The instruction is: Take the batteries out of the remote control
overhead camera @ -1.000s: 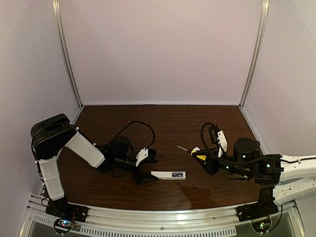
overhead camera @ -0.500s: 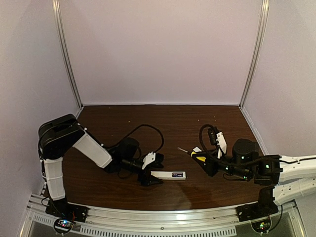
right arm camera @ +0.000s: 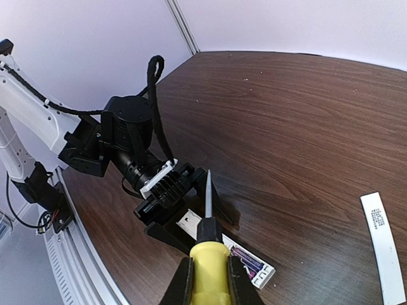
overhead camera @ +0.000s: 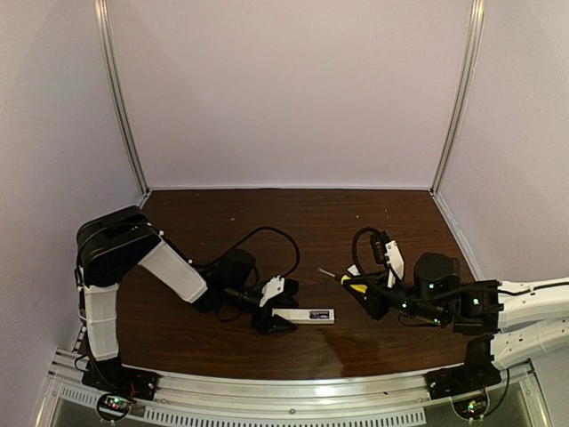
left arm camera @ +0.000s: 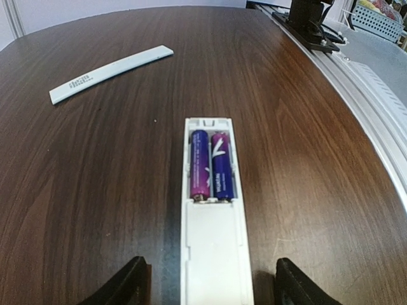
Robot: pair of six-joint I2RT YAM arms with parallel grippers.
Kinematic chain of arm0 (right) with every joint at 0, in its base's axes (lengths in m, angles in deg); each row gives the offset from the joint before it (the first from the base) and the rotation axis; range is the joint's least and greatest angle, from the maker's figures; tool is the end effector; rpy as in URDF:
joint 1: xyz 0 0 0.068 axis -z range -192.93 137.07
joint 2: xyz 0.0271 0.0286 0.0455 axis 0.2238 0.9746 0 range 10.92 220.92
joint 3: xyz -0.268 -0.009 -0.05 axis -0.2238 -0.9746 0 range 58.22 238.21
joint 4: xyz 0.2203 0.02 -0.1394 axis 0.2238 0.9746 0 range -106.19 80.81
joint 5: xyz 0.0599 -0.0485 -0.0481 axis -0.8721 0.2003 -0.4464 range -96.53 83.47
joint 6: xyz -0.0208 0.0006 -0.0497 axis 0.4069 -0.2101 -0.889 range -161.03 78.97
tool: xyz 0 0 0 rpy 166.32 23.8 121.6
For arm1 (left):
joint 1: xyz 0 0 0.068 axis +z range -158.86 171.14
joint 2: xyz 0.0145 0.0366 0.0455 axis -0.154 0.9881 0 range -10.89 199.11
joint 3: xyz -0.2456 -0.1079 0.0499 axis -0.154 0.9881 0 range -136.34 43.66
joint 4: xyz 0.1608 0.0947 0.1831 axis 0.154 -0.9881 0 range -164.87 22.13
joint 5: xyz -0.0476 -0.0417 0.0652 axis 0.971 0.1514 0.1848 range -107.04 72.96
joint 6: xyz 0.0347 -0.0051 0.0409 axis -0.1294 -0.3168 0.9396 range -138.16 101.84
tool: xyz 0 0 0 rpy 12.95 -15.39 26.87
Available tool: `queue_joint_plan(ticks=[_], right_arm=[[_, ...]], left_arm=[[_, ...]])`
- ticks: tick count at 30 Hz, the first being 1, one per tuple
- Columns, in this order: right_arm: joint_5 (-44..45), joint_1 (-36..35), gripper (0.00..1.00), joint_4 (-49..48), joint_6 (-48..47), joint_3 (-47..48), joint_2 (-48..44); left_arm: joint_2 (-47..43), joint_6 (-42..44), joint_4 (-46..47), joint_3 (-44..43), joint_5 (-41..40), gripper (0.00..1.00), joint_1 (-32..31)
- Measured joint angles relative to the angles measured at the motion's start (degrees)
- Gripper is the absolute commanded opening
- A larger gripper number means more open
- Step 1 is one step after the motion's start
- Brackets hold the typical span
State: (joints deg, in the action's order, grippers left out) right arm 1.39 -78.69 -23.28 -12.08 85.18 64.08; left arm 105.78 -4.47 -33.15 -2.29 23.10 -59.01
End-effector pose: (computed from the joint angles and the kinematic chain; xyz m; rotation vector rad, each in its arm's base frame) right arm 0.0911 0.1907 0.2347 -0.5445 1.9526 0.9653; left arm 0.2118 -0.2894 0.0786 1.5187 1.6589 -1.1198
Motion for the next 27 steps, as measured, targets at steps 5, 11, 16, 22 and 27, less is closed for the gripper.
queue_joint_plan(ticks=[5,11,16,22,27], right_arm=[[-0.04,0.00,0.00,-0.22,-0.02,0.02,1.44],[-0.09,0.00,0.00,-0.31,-0.04,0.02,1.86],[-0.09,0.00,0.00,-0.31,-0.04,0.02,1.86],[-0.09,0.00,0.00,-0.31,-0.02,0.02,1.68],[-0.07,0.00,0.00,-0.20,-0.02,0.02,1.46]], left_arm=[[0.98,0.15,0.09,-1.31,0.00,0.62,-0.44],[1.55,0.31,0.09,-2.10,-0.09,0.49,-0.81],[1.95,0.42,-0.22,-2.73,-0.33,0.39,-0.96],[2.16,0.79,-1.42,-3.63,-0.37,0.26,-1.07],[2.16,1.36,-2.29,-4.15,-0.74,0.10,-1.29]])
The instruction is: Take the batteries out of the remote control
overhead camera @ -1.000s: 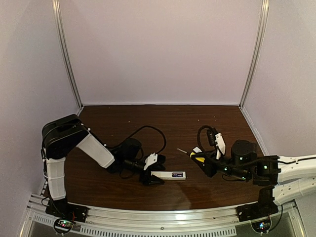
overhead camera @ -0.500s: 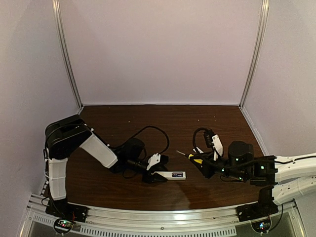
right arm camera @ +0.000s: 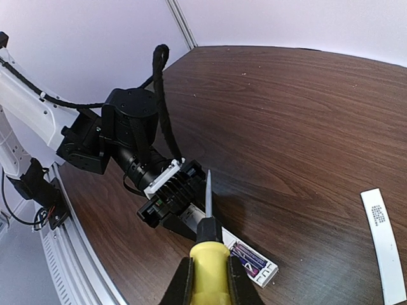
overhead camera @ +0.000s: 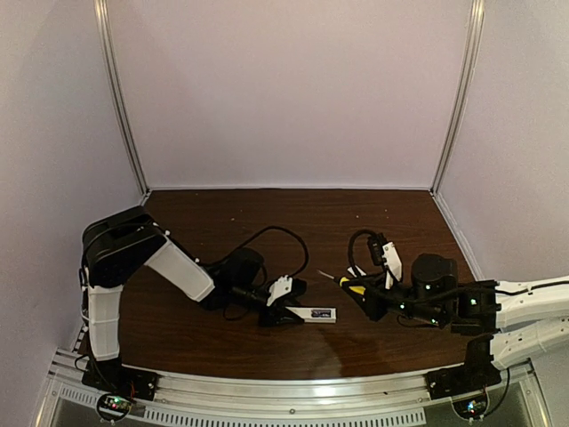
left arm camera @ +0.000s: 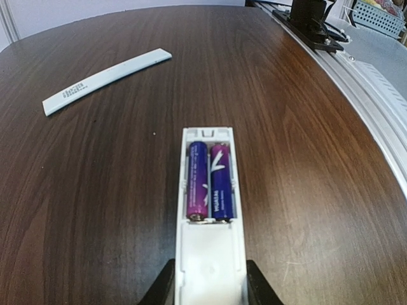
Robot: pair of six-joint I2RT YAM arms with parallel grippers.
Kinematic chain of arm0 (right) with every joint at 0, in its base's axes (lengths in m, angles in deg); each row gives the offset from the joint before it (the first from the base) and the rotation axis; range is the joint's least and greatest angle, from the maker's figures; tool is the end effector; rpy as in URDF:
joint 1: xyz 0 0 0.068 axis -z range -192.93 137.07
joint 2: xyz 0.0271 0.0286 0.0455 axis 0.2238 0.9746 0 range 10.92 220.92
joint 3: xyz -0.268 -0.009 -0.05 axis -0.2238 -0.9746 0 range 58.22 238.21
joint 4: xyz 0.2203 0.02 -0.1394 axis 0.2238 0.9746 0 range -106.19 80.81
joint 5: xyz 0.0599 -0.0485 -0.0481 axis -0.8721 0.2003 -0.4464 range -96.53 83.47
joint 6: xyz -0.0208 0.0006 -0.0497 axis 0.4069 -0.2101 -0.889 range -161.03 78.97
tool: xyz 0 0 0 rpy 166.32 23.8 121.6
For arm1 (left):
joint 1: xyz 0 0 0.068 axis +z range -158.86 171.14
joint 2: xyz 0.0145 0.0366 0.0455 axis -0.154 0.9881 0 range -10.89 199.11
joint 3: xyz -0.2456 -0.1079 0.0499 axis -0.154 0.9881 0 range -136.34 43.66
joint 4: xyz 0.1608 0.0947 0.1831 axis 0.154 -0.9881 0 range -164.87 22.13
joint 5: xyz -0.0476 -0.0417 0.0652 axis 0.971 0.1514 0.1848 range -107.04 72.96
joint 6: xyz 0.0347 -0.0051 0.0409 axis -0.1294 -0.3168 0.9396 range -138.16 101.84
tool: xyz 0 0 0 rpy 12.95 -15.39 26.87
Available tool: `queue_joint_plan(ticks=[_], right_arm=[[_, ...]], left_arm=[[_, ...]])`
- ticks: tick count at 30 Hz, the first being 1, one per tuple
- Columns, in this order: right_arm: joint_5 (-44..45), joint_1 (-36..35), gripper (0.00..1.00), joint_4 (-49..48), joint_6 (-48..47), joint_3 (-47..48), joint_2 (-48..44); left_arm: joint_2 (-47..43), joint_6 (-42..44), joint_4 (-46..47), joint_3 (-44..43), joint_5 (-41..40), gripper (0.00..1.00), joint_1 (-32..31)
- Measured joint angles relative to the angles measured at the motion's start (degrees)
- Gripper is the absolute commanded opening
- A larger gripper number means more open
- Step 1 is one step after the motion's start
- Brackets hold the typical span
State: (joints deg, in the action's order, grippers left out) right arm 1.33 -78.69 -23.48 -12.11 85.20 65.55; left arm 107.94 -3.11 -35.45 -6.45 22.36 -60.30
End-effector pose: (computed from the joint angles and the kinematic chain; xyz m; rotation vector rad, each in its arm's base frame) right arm 0.0924 0.1936 0.2302 -0.5536 1.9719 0.9513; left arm 0.2155 -0.3064 0.0783 1.5527 1.6347 -1.1053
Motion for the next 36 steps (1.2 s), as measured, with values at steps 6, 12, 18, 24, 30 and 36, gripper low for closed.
queue_joint_plan(ticks=[6,12,18,24,30,36], right_arm=[[0.96,0.00,0.00,1.53,0.46,0.00,-0.98],[3.87,0.00,0.00,4.57,2.05,0.00,-3.26],[7.21,0.00,0.00,9.25,3.56,0.00,-5.57],[8.96,0.00,0.00,11.65,4.35,0.00,-7.28],[9.09,0.00,0.00,11.98,4.35,0.00,-6.58],[8.35,0.00,0.00,12.46,4.28,1.18,-1.62]], left_arm=[[-0.37,0.52,0.09,0.00,-3.32,0.00,-1.40],[-1.73,0.68,0.74,0.85,-10.21,0.00,-3.89],[-3.34,0.09,5.44,4.37,-19.19,0.00,-4.74],[-4.90,0.00,10.47,8.52,-26.40,0.00,-4.90],[-6.56,1.05,18.23,15.19,-30.40,0.00,-5.25],[-6.86,4.42,24.17,18.82,-32.83,0.00,-6.86]])
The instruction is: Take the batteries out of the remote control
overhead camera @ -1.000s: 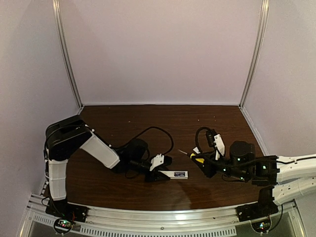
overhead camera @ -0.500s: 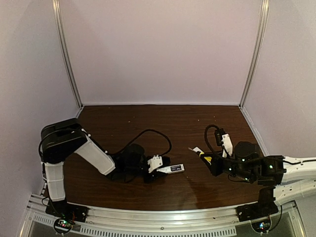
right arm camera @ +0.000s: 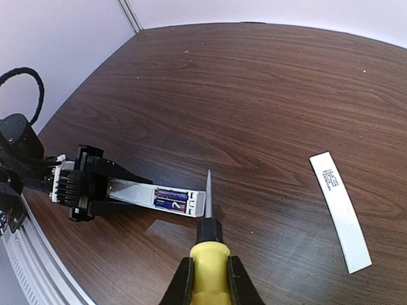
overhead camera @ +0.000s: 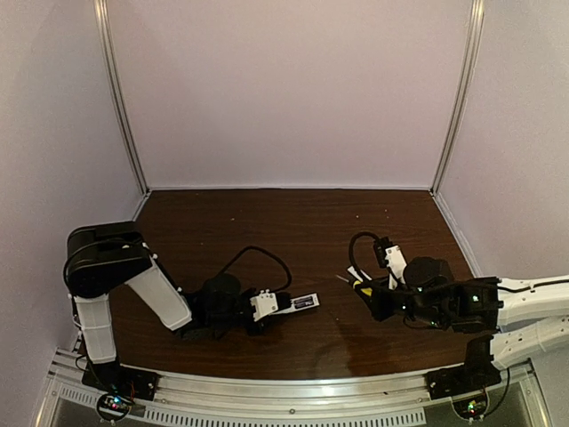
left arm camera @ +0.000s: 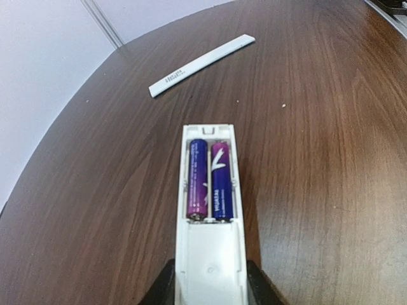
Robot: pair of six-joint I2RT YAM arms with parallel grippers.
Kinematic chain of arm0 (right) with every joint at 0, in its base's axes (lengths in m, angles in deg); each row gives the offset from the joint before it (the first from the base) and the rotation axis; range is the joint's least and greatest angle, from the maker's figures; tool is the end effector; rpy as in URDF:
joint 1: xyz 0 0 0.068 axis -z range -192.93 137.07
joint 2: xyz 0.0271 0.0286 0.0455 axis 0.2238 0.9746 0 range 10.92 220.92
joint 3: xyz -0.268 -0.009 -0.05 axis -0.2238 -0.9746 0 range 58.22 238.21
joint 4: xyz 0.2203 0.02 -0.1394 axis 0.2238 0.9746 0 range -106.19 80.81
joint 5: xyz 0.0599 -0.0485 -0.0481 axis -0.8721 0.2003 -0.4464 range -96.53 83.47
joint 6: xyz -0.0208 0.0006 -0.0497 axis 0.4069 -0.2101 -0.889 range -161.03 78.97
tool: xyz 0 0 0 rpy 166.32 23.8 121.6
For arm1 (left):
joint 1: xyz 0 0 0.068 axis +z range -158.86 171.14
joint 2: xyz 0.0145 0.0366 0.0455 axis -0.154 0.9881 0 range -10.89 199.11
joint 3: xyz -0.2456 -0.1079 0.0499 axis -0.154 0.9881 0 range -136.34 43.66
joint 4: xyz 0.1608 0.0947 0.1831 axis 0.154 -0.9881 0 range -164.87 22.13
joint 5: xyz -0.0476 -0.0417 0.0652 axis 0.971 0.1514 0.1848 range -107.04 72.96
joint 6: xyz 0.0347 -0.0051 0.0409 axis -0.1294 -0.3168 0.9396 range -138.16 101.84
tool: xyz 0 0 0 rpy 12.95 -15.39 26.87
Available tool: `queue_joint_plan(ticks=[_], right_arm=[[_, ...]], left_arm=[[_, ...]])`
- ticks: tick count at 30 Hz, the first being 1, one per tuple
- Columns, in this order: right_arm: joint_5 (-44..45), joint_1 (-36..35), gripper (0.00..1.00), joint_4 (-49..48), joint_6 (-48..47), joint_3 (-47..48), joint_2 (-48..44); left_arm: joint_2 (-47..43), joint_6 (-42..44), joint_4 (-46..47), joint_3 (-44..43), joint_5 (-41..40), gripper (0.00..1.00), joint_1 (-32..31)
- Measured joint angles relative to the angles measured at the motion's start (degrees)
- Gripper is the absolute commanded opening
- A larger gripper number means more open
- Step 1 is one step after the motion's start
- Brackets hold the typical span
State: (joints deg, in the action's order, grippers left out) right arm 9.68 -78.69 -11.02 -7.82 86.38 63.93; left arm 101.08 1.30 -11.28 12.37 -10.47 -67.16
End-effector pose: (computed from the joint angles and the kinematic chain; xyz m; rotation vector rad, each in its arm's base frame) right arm 0.0921 0.1805 0.2217 -0.4338 2.1181 0.7462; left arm 0.1635 -0.2722 0.0818 1.3326 1.5321 -0.5473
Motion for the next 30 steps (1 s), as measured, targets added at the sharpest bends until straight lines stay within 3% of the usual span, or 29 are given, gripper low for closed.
queue_joint_plan(ticks=[15,30], right_arm=[[-2.89,-0.76,0.00,0.70,0.46,3.45,8.92],[-2.89,-1.53,0.00,2.10,1.31,5.14,9.22]], left_arm=[[-1.07,6.80,5.07,2.73,-11.37,0.00,-2.12],[-1.95,6.91,2.21,1.75,-12.17,0.00,-2.14]])
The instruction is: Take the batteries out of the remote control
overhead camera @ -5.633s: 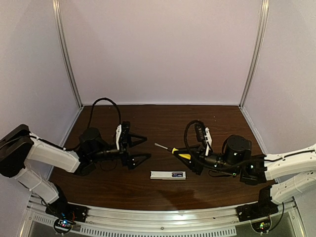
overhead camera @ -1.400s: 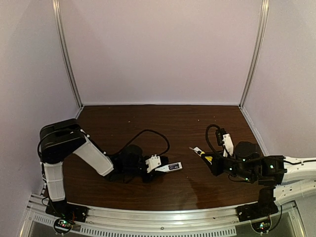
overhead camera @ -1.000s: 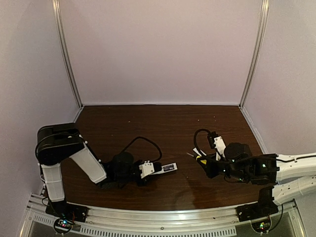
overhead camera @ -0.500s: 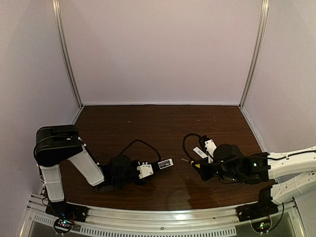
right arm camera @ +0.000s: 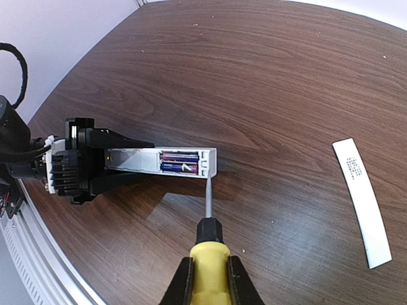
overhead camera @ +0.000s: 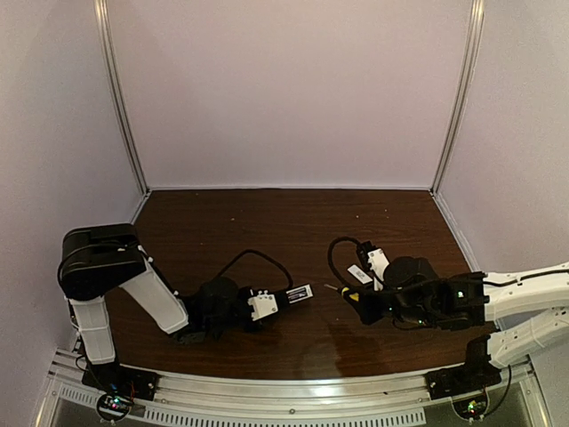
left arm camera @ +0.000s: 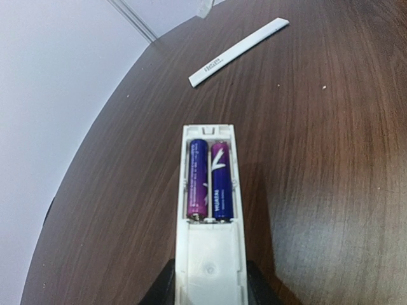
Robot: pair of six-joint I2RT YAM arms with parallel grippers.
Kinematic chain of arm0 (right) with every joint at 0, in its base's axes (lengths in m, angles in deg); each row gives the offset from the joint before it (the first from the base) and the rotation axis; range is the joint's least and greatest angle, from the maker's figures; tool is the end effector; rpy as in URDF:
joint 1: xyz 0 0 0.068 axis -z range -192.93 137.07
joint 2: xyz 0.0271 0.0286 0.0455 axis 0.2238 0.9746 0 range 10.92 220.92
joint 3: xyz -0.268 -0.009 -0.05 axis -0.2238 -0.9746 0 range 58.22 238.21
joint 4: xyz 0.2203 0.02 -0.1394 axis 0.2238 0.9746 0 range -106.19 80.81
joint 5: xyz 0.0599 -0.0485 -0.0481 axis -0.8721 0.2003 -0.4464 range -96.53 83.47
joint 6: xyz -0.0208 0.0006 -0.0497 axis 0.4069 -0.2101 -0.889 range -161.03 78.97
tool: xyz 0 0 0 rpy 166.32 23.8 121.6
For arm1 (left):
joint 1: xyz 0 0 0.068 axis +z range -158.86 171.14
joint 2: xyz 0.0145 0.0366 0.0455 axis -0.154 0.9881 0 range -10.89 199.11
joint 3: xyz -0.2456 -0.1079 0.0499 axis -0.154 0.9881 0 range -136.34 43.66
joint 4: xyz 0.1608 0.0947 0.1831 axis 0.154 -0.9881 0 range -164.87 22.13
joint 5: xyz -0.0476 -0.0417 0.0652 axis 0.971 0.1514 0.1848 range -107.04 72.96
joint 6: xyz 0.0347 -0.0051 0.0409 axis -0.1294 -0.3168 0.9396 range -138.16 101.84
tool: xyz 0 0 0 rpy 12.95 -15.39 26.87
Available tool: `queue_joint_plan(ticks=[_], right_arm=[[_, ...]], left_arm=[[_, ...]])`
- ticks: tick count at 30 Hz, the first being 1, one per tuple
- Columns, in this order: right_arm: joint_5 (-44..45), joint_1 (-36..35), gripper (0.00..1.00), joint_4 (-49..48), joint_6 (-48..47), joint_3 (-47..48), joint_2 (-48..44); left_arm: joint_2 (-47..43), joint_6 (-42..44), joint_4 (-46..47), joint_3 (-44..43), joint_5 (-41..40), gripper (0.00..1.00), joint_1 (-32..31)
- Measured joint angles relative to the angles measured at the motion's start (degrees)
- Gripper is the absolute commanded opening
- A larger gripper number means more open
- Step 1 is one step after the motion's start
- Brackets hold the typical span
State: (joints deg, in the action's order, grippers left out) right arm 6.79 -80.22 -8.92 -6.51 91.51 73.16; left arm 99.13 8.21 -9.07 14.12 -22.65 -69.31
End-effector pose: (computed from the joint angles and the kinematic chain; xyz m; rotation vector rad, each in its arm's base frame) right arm 0.0956 0.2073 0.2168 -0.5135 2.2252 0.7295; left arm 0.1569 -0.2694 0.0896 1.2982 1.4668 -0.2976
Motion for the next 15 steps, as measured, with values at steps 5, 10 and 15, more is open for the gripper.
queue_joint_plan(ticks=[5,10,15], right_arm=[[0.02,-0.09,0.00,0.70,0.00,0.94,0.02],[0.00,-0.26,0.00,1.03,0.02,1.07,0.02],[0.00,-0.52,0.00,1.14,0.33,1.09,0.02]], left_arm=[[-0.02,-1.11,-0.15,0.00,-1.33,0.00,0.02],[-0.09,-1.92,3.87,1.49,-3.52,0.00,0.00],[0.11,-2.51,11.15,6.36,-7.76,0.00,0.02]])
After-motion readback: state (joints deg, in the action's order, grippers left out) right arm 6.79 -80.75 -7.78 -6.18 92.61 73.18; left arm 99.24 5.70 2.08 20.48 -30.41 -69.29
